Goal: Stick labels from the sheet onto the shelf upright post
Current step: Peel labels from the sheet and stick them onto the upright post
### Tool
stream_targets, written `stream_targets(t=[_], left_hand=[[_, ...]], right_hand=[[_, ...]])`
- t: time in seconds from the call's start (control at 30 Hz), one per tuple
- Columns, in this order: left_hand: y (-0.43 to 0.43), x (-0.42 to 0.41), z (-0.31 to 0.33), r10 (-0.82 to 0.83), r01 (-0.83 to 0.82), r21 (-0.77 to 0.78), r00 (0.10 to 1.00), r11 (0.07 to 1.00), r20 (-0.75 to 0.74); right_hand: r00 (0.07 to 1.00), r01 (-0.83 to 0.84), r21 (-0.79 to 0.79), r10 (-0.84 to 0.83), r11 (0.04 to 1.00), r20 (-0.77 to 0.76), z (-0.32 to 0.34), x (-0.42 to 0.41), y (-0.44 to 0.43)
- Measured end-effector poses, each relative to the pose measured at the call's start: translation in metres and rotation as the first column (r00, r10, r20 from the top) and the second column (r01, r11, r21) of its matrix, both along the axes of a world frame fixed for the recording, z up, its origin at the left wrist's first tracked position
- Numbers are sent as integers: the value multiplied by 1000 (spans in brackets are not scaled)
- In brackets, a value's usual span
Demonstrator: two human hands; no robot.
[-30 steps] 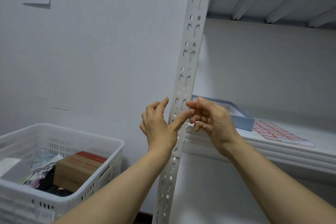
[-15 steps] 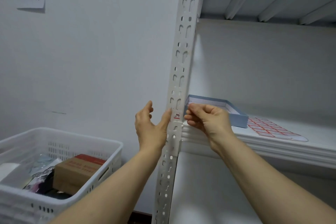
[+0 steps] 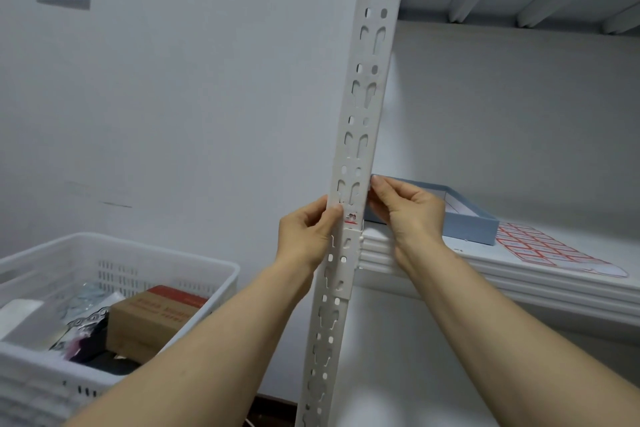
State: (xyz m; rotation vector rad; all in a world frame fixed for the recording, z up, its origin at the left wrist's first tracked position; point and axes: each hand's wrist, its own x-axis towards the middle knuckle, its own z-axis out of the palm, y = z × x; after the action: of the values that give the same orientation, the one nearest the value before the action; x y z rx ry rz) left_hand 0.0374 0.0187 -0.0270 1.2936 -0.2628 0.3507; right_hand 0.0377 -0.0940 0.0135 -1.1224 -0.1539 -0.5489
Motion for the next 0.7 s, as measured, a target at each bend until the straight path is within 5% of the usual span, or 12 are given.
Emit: stream_targets(t=[0.7], left_hand=[[5, 3, 9, 5, -4, 34, 1000, 999, -28]], right_hand=[[1000, 16, -57, -16, 998, 8, -4, 2, -2]])
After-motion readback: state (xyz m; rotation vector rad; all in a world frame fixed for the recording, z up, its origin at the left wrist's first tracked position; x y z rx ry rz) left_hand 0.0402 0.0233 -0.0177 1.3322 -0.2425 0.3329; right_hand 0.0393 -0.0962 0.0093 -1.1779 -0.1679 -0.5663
